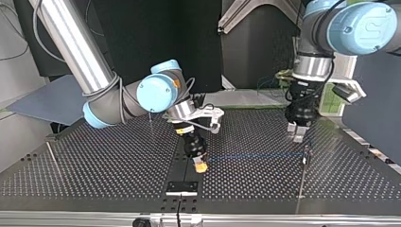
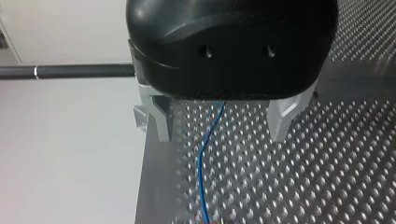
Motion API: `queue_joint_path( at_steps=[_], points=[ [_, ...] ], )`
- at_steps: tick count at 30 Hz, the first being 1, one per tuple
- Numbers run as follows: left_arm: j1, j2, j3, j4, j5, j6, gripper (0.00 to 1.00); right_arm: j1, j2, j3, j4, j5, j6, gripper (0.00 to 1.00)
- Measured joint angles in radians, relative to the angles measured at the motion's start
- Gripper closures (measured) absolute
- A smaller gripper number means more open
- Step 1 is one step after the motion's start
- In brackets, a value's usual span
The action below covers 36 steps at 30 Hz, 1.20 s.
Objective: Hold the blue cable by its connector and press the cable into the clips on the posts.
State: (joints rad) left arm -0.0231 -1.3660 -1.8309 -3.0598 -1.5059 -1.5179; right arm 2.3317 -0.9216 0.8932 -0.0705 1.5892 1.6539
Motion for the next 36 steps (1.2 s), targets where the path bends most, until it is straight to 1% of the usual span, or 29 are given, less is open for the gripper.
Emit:
queue_joint_path(
  at_steps=[3, 5, 9, 12, 16, 20, 25, 30, 33, 36],
  points=[
    [-0.025, -0.001, 0.007, 0.002, -0.006, -0.001, 0.00, 0.000, 0.000, 0.000, 0.000, 0.000, -0.001, 1.00],
    [-0.046, -0.004, 0.019, 0.012, -0.021, -0.003, 0.00, 0.000, 0.000, 0.000, 0.000, 0.000, -0.002, 1.00],
    [-0.092, -0.017, 0.048, 0.029, -0.062, -0.002, 0.00, 0.001, 0.000, 0.000, 0.000, 0.000, -0.002, 1.00],
    [-0.124, -0.022, 0.057, 0.032, -0.093, -0.002, 0.00, 0.003, 0.001, 0.000, 0.000, 0.000, -0.002, 1.00],
    [-0.151, -0.044, 0.081, 0.027, -0.130, 0.015, 0.00, 0.003, 0.001, 0.001, 0.000, -0.001, -0.003, 1.00],
    [-0.156, -0.080, 0.104, 0.027, -0.170, 0.031, 0.00, 0.002, 0.002, 0.001, 0.000, -0.001, -0.003, 1.00],
    [-0.145, -0.128, 0.112, 0.033, -0.219, 0.035, 0.00, -0.002, 0.003, 0.001, 0.000, -0.001, -0.003, 1.00],
    [-0.136, -0.148, 0.113, 0.035, -0.263, 0.036, 0.00, -0.002, 0.003, 0.001, 0.000, -0.001, -0.003, 1.00],
    [-0.130, -0.150, 0.114, 0.047, -0.271, 0.036, 0.00, -0.002, 0.004, 0.001, 0.000, -0.001, -0.003, 1.00],
    [-0.123, -0.151, 0.118, 0.058, -0.268, 0.036, 0.00, -0.002, 0.004, 0.001, 0.000, -0.001, -0.003, 1.00]
  ],
)
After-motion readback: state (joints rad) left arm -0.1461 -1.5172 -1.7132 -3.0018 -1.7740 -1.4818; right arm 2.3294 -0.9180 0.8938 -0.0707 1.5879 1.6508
